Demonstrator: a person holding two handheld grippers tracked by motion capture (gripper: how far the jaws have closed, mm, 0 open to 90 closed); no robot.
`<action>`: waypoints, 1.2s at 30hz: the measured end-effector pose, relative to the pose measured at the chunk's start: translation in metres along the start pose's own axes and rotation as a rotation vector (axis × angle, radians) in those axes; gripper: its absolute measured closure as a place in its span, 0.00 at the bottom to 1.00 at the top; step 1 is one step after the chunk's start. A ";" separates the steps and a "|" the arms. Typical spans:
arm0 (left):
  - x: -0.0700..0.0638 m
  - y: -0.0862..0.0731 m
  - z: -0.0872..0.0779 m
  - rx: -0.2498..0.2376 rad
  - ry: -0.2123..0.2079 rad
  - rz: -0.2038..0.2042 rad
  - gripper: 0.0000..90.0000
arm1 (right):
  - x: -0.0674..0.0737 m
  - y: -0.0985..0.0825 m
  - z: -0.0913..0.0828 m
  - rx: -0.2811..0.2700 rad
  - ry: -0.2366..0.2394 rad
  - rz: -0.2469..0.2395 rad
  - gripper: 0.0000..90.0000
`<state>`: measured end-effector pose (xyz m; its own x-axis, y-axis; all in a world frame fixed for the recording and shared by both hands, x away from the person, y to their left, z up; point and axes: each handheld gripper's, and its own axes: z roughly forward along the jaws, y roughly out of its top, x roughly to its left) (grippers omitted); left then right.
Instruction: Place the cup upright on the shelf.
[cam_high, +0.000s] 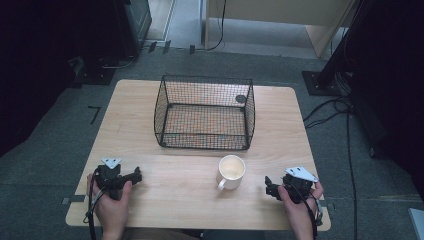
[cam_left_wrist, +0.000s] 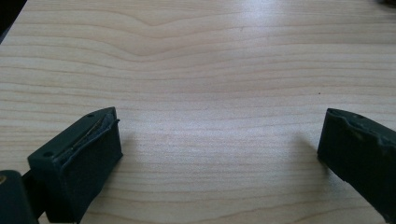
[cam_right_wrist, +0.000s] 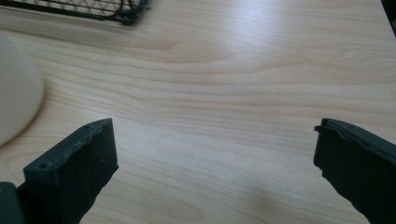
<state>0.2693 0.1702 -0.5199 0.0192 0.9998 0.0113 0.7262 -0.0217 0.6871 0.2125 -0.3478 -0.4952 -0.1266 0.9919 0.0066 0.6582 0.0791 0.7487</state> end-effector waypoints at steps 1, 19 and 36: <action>0.000 0.000 0.000 0.000 0.000 0.000 0.00 | 0.000 0.000 0.000 0.000 0.000 0.000 0.00; 0.000 0.000 0.000 0.000 -0.004 0.003 0.00 | 0.035 0.023 -0.013 -0.052 0.077 -0.034 0.00; 0.000 0.000 0.000 0.001 -0.009 0.008 0.00 | 0.071 0.040 -0.027 -0.105 0.165 -0.058 0.00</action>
<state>0.2692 0.1698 -0.5199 0.0312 0.9995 0.0106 0.7270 -0.0300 0.6860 0.2095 -0.2771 -0.4468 -0.2874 0.9557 0.0633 0.5664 0.1163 0.8159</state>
